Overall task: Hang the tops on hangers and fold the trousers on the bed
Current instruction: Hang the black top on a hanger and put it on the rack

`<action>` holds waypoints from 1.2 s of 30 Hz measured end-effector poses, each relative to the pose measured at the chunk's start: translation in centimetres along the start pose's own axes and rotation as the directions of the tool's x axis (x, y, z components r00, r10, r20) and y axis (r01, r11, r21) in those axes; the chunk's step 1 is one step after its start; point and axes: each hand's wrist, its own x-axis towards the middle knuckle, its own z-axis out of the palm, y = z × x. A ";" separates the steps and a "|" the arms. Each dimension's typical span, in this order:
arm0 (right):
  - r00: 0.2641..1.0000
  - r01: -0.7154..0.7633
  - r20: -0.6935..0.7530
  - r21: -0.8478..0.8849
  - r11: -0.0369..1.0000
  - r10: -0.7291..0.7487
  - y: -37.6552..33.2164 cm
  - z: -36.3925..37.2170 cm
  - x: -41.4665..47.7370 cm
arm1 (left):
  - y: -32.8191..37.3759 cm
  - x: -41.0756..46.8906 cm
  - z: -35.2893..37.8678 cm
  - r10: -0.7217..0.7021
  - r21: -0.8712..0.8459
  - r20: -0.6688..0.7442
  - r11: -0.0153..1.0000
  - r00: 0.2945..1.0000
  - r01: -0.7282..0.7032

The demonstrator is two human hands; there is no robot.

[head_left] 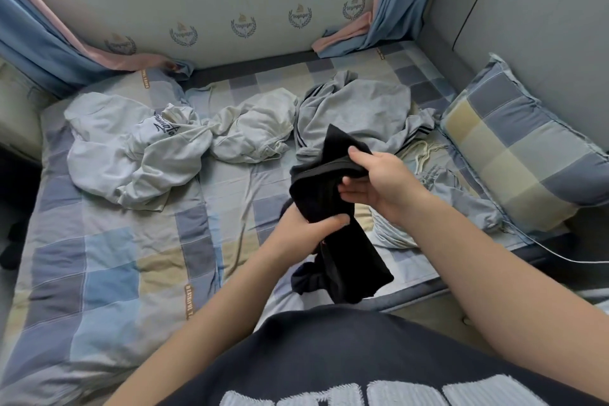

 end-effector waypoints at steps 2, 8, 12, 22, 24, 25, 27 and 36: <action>1.000 0.014 0.022 0.082 0.997 -0.016 -0.2 0.3 -0.4 | -0.5 0.2 0.6 -0.014 0.019 -0.050 1.000 0.999 0.015; 0.997 0.053 -0.064 0.355 0.933 -0.033 -0.2 -1.5 0.2 | -0.4 1.3 -0.9 0.110 -0.046 -0.378 0.990 0.919 -0.137; 0.983 -0.086 -0.124 0.349 0.933 0.137 3.1 -3.8 0.7 | 0.5 2.4 -3.4 0.353 0.184 -0.495 0.936 0.794 -0.301; 0.935 0.349 0.154 -0.559 0.753 -0.319 5.9 -2.9 0.8 | 4.9 0.8 -4.2 0.493 0.415 0.021 0.787 0.870 -0.456; 0.920 0.392 0.224 -0.586 0.709 -0.323 5.6 -2.0 1.6 | 5.4 0.4 -4.7 0.448 0.407 0.045 0.808 0.893 -0.426; 0.917 0.395 0.213 -0.608 0.688 -0.338 5.6 -1.6 1.9 | 5.5 0.3 -5.2 0.436 0.408 0.021 0.818 0.900 -0.406; 0.912 0.388 0.179 -0.668 0.635 -0.370 6.1 -1.1 2.4 | 5.3 0.1 -6.5 0.436 0.429 -0.038 0.820 0.899 -0.379; 0.917 0.031 -0.170 -0.872 0.489 -0.361 9.6 -1.9 3.0 | -1.7 2.2 -13.0 0.338 0.726 -0.240 0.685 0.910 -0.063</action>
